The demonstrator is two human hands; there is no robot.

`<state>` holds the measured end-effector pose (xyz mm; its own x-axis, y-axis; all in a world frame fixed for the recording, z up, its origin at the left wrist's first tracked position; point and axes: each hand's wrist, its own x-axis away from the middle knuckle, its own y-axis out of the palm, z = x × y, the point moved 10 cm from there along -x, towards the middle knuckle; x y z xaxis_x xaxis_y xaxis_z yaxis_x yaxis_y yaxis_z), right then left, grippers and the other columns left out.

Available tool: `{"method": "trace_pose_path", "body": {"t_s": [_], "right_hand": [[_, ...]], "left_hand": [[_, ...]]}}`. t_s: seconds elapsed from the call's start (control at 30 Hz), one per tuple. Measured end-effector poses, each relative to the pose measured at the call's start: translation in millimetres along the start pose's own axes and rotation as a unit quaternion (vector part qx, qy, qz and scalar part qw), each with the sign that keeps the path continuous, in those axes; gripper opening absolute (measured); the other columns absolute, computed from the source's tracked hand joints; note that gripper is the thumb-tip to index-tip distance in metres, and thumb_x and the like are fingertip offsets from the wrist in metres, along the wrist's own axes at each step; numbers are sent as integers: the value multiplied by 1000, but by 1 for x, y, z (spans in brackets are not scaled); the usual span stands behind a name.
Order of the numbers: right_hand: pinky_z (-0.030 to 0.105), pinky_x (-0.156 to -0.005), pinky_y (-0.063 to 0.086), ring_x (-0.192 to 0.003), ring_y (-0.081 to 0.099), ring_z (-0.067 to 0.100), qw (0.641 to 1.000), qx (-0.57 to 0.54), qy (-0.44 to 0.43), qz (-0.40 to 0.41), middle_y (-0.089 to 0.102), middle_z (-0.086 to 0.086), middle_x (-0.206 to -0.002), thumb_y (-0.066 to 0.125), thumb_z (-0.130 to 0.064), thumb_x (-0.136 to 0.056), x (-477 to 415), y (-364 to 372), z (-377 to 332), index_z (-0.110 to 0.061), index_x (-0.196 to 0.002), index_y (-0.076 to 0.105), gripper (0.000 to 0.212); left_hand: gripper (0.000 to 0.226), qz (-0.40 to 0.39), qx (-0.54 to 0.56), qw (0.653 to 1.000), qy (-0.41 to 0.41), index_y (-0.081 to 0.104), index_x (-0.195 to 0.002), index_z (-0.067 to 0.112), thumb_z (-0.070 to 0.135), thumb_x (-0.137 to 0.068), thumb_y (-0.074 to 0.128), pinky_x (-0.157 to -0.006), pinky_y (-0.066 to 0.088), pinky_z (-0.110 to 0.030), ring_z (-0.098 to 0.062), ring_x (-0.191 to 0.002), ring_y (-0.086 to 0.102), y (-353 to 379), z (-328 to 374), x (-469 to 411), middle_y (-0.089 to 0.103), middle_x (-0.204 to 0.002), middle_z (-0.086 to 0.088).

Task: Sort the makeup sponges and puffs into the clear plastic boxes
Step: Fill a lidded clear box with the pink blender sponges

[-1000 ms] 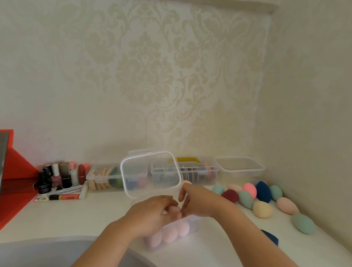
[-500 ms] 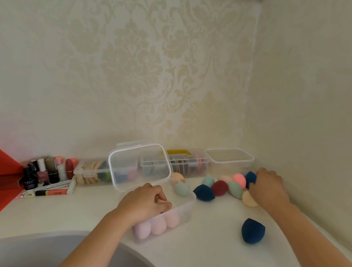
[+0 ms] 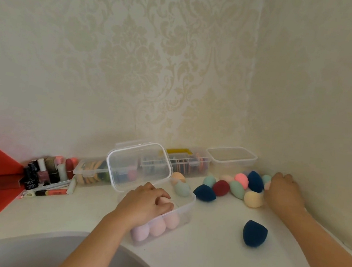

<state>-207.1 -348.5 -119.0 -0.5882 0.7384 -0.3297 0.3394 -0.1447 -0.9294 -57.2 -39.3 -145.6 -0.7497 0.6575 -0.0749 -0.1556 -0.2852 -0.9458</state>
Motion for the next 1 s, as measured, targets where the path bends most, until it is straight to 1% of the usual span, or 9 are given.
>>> {"method": "trace_pose_path", "body": {"t_s": [0.17, 0.3, 0.37, 0.47, 0.53, 0.67, 0.77, 0.87, 1.0], "right_hand": [[22, -80, 34, -103, 46, 24, 974, -196, -116, 19, 49, 7, -120, 50, -14, -89, 12, -50, -75, -7, -113, 56, 25], [22, -79, 40, -97, 54, 18, 938, -258, -228, -49, 58, 3, -112, 56, -15, -88, 43, -71, -148, -15, -116, 58, 28], [22, -74, 46, -89, 55, 13, 919, -259, -285, -89, 62, 0, -106, 57, -17, -87, 62, -67, -180, -18, -111, 62, 25], [15, -69, 36, -82, 49, 5, 901, -185, -367, -138, 63, -6, -100, 51, -9, -86, 85, -45, -221, -19, -103, 69, 26], [13, -71, 36, -82, 52, 6, 898, -143, -382, -165, 63, -7, -93, 49, -5, -86, 92, -26, -237, -21, -92, 69, 26], [25, -87, 44, -105, 58, 19, 918, -77, -356, -158, 63, 5, -115, 54, -3, -87, 85, 0, -250, -10, -114, 63, 29], [24, -73, 42, -90, 54, 20, 922, -58, -352, -150, 63, 10, -107, 53, -1, -86, 84, 6, -260, -5, -104, 62, 21], [15, -56, 30, -85, 48, 18, 922, -87, -351, -140, 54, 4, -95, 56, -3, -85, 81, 8, -264, -17, -85, 48, 16], [11, -56, 31, -79, 51, 15, 909, -82, -376, -162, 63, 7, -85, 57, -1, -83, 80, 8, -266, -21, -67, 51, 26]], "left_hand": [[32, 8, 7, 1000, 3, 60, -106, 38, 58, -85, 46, -90, 42, -28, -10, -103, 48, 0, 1, -2, 47, -110, 14], [32, 9, 9, 1000, 16, 60, -101, 30, 55, -85, 47, -89, 44, -29, -9, -100, 50, -1, 4, -1, 49, -109, 12], [30, 6, 4, 1000, 18, 59, -98, 30, 54, -85, 47, -88, 44, -29, -10, -98, 50, -2, 5, -1, 50, -108, 11], [27, -7, -12, 1000, 13, 57, -96, 31, 54, -86, 46, -87, 45, -31, -13, -97, 52, 0, 5, -2, 52, -107, 8], [26, -13, -22, 1000, 8, 55, -94, 32, 54, -87, 44, -85, 45, -31, -15, -96, 53, 2, 3, -4, 52, -107, 6], [33, -22, -19, 1000, 5, 58, -104, 27, 52, -89, 45, -82, 43, -30, -16, -90, 50, 5, 2, -5, 52, -105, 3], [32, -32, -8, 999, 13, 58, -108, 27, 50, -88, 46, -84, 43, -30, -17, -92, 50, 7, 2, -7, 51, -101, 4], [32, -42, 5, 999, 23, 56, -114, 31, 47, -87, 48, -92, 44, -32, -17, -101, 54, 8, 2, -8, 56, -110, 5], [31, -30, -13, 998, 46, 55, -117, 34, 46, -88, 49, -92, 41, -31, -20, -101, 54, 3, 9, -8, 56, -110, 1]]}}
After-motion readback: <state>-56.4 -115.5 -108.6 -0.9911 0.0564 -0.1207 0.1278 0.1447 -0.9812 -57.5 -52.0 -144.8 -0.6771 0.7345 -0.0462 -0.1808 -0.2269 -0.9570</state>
